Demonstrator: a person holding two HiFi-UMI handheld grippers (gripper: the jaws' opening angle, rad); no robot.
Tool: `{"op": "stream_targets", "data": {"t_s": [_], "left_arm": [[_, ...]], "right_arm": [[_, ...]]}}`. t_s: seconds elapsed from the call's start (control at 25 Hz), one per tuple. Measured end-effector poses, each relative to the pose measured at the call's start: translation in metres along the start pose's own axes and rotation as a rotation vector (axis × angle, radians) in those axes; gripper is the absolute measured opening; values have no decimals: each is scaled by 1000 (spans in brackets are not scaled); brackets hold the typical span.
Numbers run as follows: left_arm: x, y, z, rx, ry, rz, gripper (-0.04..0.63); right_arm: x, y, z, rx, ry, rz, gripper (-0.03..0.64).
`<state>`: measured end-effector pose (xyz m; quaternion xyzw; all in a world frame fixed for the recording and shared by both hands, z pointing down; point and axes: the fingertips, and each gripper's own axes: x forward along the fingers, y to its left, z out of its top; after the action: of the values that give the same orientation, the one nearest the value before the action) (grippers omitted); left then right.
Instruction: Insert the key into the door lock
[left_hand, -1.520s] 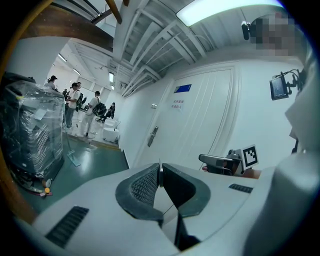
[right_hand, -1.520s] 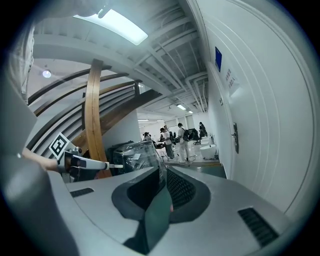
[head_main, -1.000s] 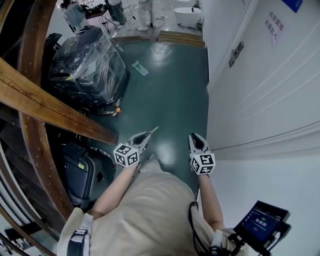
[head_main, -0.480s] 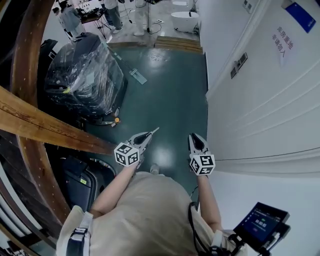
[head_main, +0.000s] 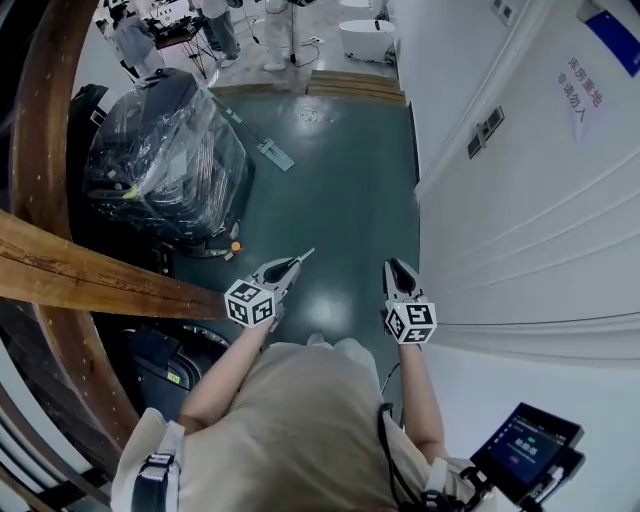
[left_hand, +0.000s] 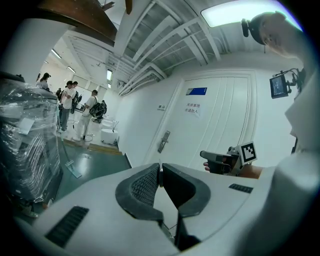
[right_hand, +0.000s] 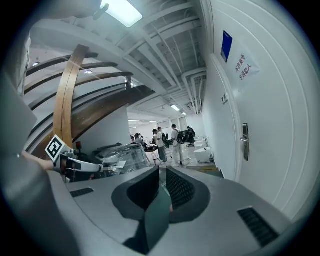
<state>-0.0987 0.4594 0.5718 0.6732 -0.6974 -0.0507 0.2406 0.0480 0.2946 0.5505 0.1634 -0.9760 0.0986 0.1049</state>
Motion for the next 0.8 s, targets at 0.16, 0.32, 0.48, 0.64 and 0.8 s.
{"op": "stream_targets", "data": {"t_s": [0.16,0.32,0.48,0.64,0.8], "left_arm": [[16,4,2,3,16,-4,34],[43,-2,2,0,36,-11,34],[61,-13,9,8,33,-25,34],[83,-13,24,9,19,-17,34],[113,-34,46,20,19,-22,34]], "right_arm": [[5,-14,4,0,3,-8,39],[7,-38,9,3,8,-13,38],[9,-53,16,-4,5,-15,38],[20,-70,38,-30,-31,-17,38],[28,-93,65,-60,-32,15,38]]}}
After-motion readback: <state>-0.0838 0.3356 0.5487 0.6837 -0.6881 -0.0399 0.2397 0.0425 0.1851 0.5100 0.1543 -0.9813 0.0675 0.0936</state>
